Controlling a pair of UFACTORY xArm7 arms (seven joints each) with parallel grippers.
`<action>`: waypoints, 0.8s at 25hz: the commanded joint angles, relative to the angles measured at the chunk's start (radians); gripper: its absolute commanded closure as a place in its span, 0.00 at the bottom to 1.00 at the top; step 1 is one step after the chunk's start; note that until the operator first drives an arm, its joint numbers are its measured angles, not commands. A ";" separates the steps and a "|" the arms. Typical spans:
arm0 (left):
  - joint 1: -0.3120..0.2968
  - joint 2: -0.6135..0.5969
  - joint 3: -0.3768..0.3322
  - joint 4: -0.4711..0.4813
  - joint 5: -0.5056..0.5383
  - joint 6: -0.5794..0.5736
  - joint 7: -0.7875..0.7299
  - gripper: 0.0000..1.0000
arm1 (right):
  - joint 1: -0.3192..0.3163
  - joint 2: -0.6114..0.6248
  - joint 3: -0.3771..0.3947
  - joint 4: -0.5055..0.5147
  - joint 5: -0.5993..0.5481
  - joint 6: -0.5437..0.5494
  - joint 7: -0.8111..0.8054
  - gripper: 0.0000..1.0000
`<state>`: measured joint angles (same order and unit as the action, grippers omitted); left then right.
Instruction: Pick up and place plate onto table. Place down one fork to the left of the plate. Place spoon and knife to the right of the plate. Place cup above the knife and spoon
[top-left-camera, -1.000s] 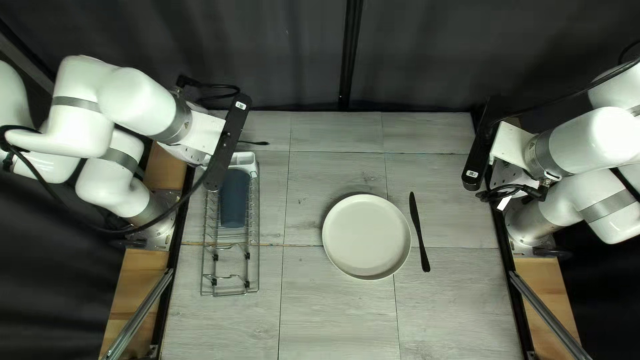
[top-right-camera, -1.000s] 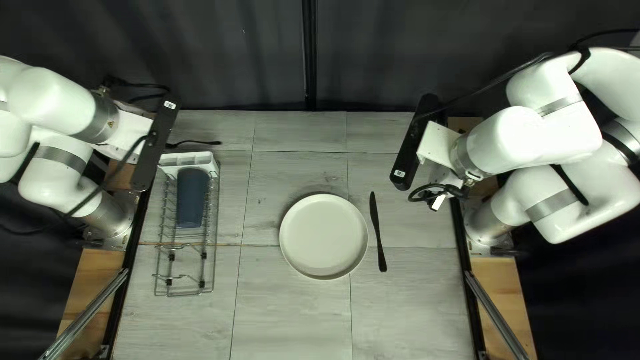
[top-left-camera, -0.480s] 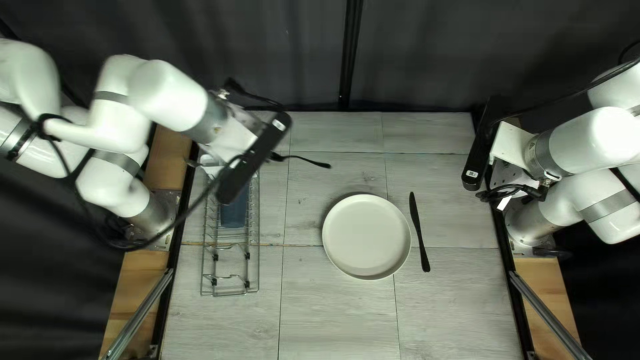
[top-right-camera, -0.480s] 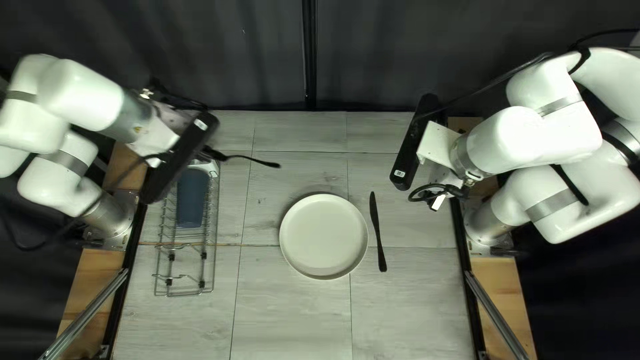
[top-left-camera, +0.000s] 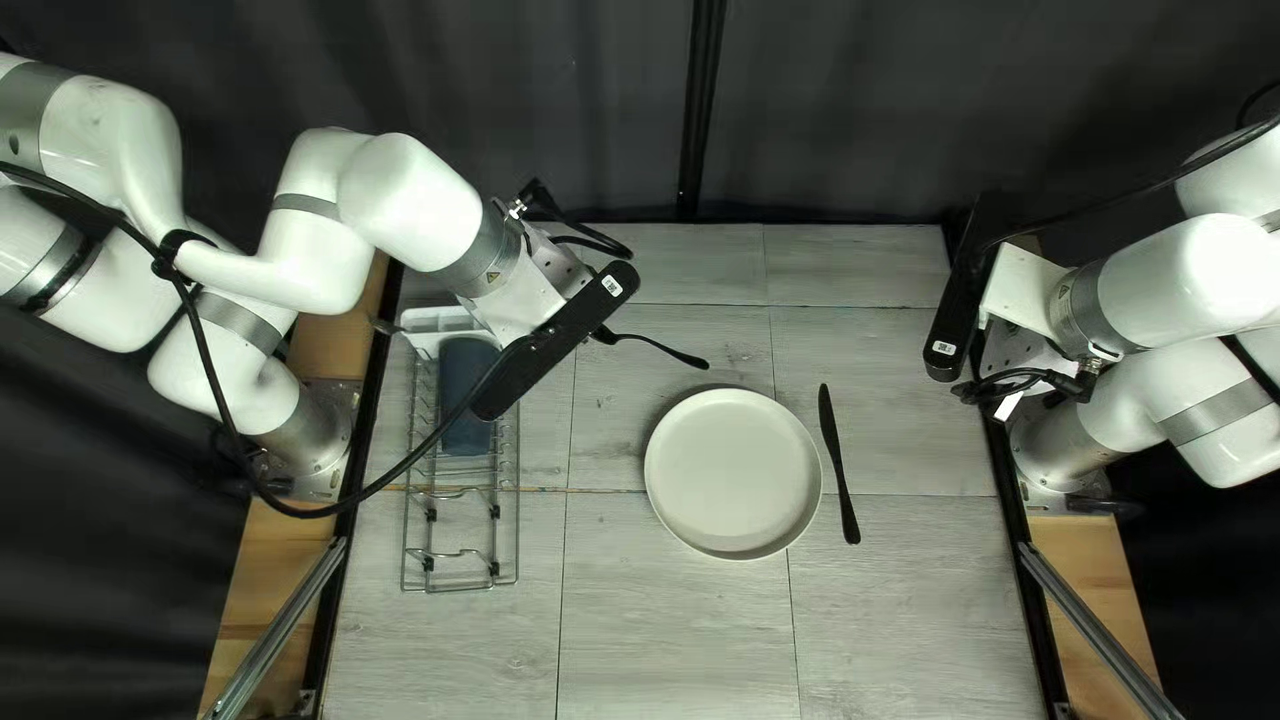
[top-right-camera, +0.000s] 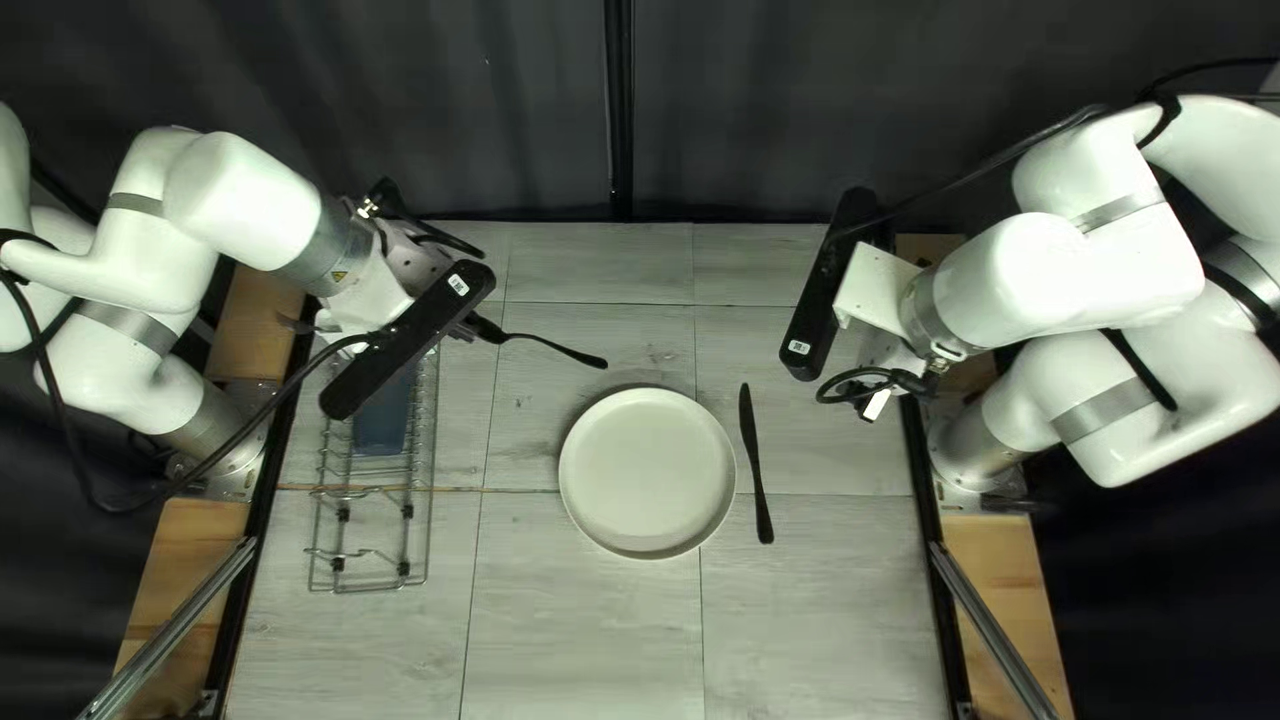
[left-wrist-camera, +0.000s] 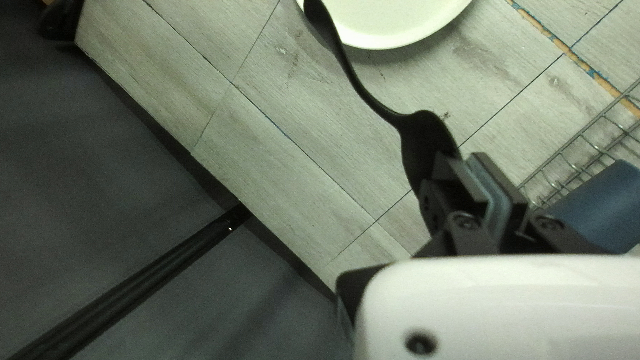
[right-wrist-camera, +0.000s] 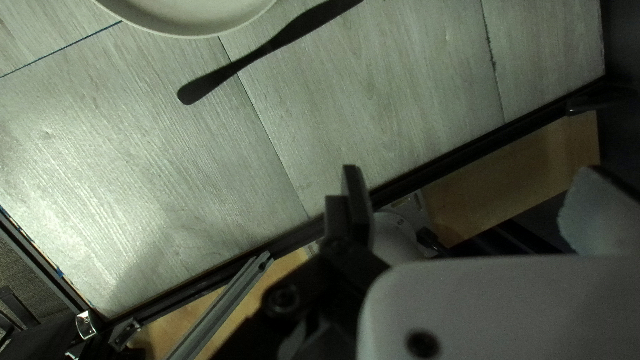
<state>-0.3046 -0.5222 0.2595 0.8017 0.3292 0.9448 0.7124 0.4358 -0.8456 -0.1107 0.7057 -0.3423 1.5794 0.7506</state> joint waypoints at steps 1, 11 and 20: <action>-0.034 0.010 -0.029 -0.003 0.034 -0.034 0.054 1.00 | 0.000 0.000 0.000 0.000 0.000 0.000 0.000 0.00; -0.109 0.031 -0.070 -0.006 0.099 -0.062 0.226 1.00 | 0.000 0.000 0.000 0.000 0.000 0.000 0.000 0.00; -0.109 0.031 -0.070 -0.006 0.099 -0.062 0.226 1.00 | 0.000 0.000 0.000 0.000 0.000 0.000 0.000 0.00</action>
<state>-0.4133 -0.4910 0.1895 0.7958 0.4279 0.8831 0.9388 0.4358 -0.8456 -0.1107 0.7057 -0.3423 1.5794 0.7506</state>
